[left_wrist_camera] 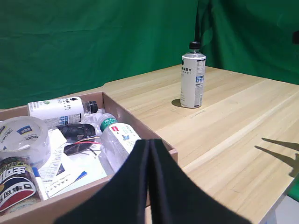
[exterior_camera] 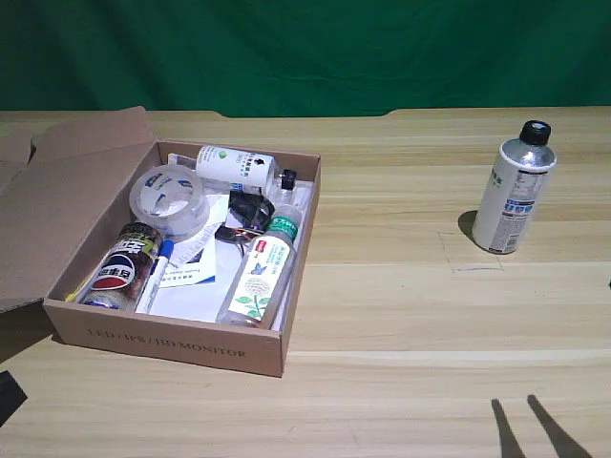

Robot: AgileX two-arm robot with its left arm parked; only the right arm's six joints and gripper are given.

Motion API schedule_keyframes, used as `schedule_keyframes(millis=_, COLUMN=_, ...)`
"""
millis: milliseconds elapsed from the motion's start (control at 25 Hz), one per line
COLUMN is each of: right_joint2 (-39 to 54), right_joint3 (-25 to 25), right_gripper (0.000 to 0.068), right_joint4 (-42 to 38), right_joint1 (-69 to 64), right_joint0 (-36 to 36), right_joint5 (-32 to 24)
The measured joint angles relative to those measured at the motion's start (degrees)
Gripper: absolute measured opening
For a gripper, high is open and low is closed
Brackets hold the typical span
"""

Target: Place the white bottle into the box.

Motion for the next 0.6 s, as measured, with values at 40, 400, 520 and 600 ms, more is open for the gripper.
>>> schedule_keyframes(millis=40, right_joint2=-0.6, right_joint3=0.0, right_gripper=0.0366, right_joint4=0.0, right_joint1=1.6, right_joint0=0.0, right_joint5=0.0)
schedule_keyframes(millis=400, right_joint2=-9.9, right_joint3=0.0, right_gripper=0.0679, right_joint4=1.9, right_joint1=18.7, right_joint0=0.0, right_joint5=-1.2)
schedule_keyframes(millis=520, right_joint2=-13.4, right_joint3=0.0, right_gripper=0.0679, right_joint4=1.9, right_joint1=24.3, right_joint0=0.0, right_joint5=-2.2)
schedule_keyframes(millis=600, right_joint2=-15.7, right_joint3=0.0, right_gripper=0.0679, right_joint4=2.1, right_joint1=27.7, right_joint0=0.0, right_joint5=-2.9)
